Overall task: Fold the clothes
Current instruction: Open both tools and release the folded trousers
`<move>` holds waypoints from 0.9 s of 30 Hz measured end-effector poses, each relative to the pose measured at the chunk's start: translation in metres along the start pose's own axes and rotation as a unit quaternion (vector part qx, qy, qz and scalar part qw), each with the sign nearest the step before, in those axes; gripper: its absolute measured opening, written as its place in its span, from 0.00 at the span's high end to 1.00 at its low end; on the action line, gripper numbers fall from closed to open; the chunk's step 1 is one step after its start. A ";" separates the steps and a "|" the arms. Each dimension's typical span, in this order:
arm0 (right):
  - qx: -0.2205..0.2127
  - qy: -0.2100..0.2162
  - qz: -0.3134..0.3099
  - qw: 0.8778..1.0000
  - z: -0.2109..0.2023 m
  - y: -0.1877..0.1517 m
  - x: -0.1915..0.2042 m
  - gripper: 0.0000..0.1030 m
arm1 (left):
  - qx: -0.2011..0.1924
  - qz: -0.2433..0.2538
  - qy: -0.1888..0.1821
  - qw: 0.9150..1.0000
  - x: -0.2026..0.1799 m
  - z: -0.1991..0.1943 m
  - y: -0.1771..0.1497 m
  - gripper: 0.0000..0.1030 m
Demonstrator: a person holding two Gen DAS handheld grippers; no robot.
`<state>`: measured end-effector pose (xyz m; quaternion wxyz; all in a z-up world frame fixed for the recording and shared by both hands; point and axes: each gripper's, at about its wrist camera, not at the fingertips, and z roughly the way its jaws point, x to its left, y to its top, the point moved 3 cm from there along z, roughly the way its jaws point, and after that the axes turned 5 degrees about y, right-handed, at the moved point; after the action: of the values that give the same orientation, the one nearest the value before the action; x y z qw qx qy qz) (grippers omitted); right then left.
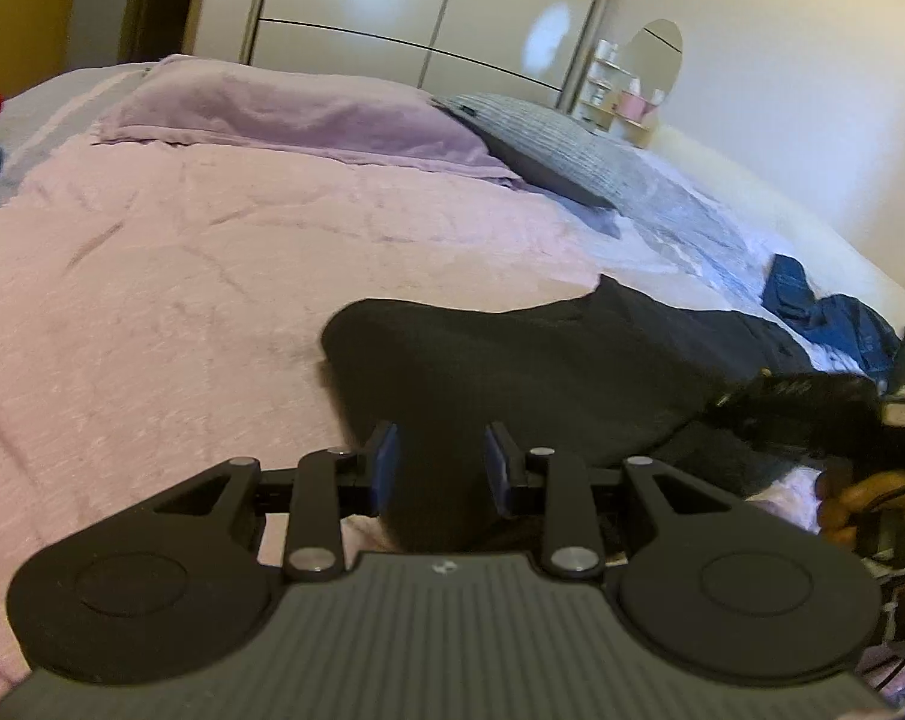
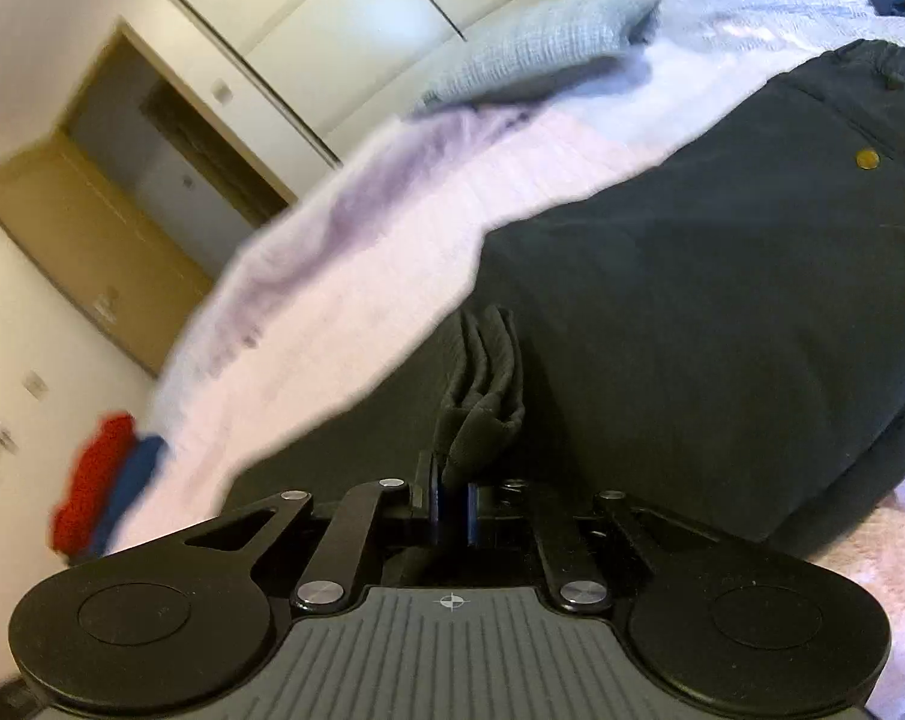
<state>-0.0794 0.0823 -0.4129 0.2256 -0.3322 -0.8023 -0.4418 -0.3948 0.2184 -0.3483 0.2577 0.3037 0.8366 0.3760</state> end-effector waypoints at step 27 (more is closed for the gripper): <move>0.041 -0.097 -0.292 0.951 0.024 -0.038 0.039 0.76 | 0.044 0.069 0.001 0.997 -0.017 0.040 -0.011 0.75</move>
<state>-0.1351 0.1015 -0.4211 0.0210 -0.1152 -0.8997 -0.4205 -0.3601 0.2191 -0.3765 0.2164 0.3717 0.8296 0.3561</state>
